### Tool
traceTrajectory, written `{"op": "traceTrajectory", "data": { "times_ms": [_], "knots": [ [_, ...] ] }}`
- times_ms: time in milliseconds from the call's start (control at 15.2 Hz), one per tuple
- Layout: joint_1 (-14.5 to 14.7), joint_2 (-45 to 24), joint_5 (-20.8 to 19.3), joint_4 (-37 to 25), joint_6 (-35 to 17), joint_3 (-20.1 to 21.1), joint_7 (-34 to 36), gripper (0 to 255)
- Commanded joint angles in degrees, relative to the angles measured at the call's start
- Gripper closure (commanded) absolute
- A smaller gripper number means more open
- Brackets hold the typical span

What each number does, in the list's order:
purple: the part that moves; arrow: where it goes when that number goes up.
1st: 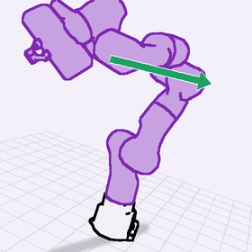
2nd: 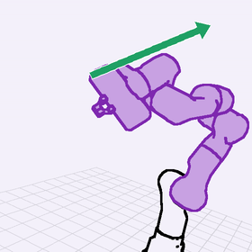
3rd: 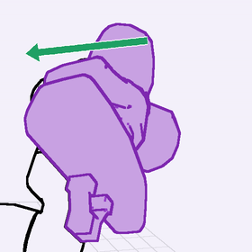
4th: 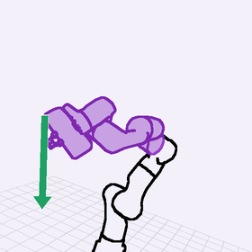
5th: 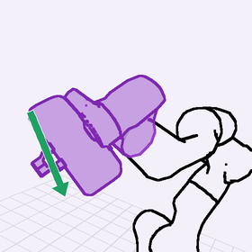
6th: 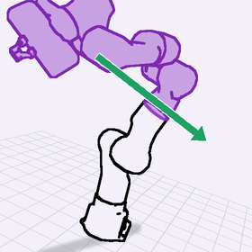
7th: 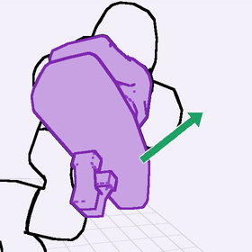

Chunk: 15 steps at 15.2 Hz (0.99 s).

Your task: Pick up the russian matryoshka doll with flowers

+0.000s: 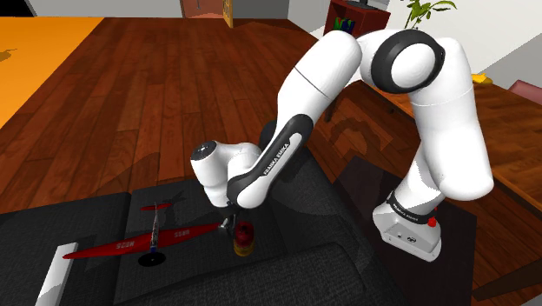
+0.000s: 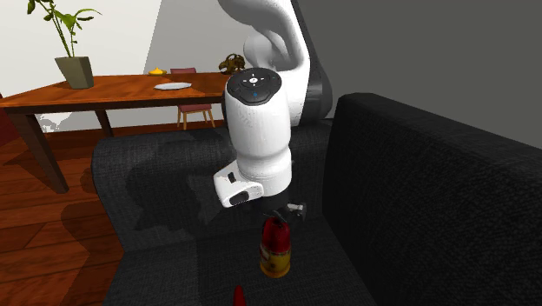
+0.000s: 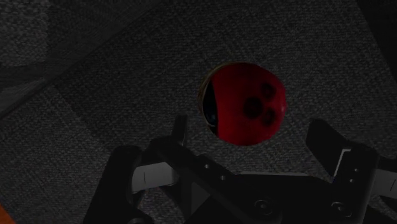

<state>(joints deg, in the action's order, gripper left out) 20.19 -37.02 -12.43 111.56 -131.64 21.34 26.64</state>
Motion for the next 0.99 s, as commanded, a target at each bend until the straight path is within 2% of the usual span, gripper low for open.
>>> {"op": "traceTrajectory", "data": {
  "times_ms": [0, 198, 264, 924],
  "knots": [
    [0.37, -1.34, -0.47, -0.45, -0.87, -0.41, 0.24, 0],
    [0.63, -2.38, -0.83, -0.74, -1.60, -0.75, 0.39, 0],
    [0.63, -2.44, -0.84, -0.80, -1.60, -0.77, 0.37, 255],
    [0.46, -1.72, -0.60, -0.55, -1.14, -0.53, 0.30, 255]
  ]
}}
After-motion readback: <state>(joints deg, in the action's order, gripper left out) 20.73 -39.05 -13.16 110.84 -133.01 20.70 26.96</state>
